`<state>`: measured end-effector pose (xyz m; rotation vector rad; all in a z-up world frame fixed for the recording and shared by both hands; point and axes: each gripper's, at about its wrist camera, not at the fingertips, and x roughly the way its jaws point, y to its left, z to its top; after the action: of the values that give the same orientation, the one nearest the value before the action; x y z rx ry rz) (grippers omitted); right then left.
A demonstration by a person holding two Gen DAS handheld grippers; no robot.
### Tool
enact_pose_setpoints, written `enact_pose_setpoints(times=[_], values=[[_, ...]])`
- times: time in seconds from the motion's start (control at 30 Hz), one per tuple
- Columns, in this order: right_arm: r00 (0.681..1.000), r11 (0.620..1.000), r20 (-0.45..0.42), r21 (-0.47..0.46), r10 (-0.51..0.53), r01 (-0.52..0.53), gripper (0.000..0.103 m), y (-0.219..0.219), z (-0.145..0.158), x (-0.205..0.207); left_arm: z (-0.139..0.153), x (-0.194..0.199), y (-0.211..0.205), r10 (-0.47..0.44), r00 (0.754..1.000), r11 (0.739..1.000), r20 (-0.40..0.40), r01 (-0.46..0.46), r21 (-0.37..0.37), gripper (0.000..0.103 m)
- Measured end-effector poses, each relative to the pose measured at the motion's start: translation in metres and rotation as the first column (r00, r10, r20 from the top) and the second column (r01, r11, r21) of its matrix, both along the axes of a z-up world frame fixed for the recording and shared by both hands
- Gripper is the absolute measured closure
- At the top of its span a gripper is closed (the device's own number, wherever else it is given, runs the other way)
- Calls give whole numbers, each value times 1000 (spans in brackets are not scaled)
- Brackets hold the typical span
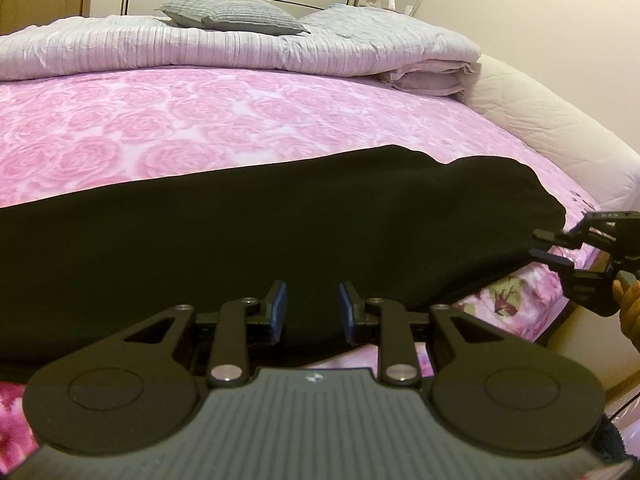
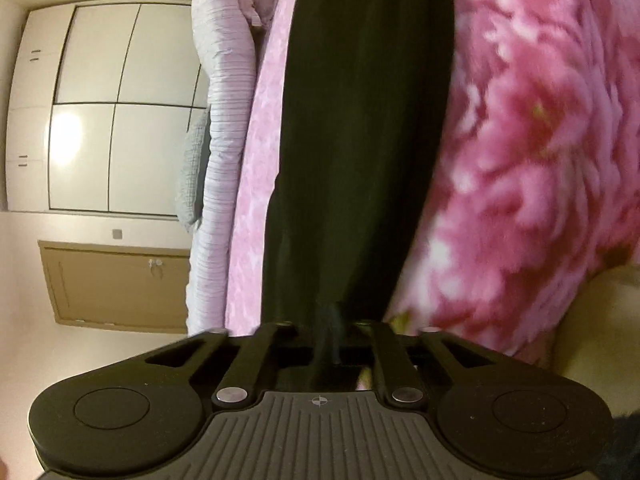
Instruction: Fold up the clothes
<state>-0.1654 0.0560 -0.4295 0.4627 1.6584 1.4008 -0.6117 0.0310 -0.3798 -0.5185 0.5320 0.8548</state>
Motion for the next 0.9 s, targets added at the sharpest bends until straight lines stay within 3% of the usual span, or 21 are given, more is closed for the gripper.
enact_pose_setpoints(times=[0.3, 0.37, 0.4, 0.53, 0.67, 0.73, 0.9], values=[[1000, 997, 10, -71, -29, 29, 80, 16, -16, 3, -2, -4, 1, 16, 1000, 1000, -4, -16, -9, 80], [999, 996, 20, -86, -31, 33, 86, 18, -17, 4, -3, -6, 2, 21, 1000, 1000, 1, -21, -12, 80], [999, 997, 32, -76, -26, 29, 96, 18, -16, 5, -2, -7, 3, 26, 1000, 1000, 9, -26, -15, 80], [985, 1000, 173, 7, 7, -8, 98, 12, 8, 1, -1, -13, 6, 43, 998, 999, 40, -42, -26, 80], [944, 999, 326, -23, 51, -47, 98, 21, 9, -12, -10, -14, 13, 64, 996, 995, 62, -59, -74, 80], [915, 997, 396, -37, 73, -63, 98, 21, 4, -16, -13, -14, 11, 68, 997, 994, 30, -65, -84, 81], [835, 996, 545, 13, 71, -94, 92, 19, 26, -26, -11, -21, -2, 82, 996, 993, -37, -85, -78, 81]])
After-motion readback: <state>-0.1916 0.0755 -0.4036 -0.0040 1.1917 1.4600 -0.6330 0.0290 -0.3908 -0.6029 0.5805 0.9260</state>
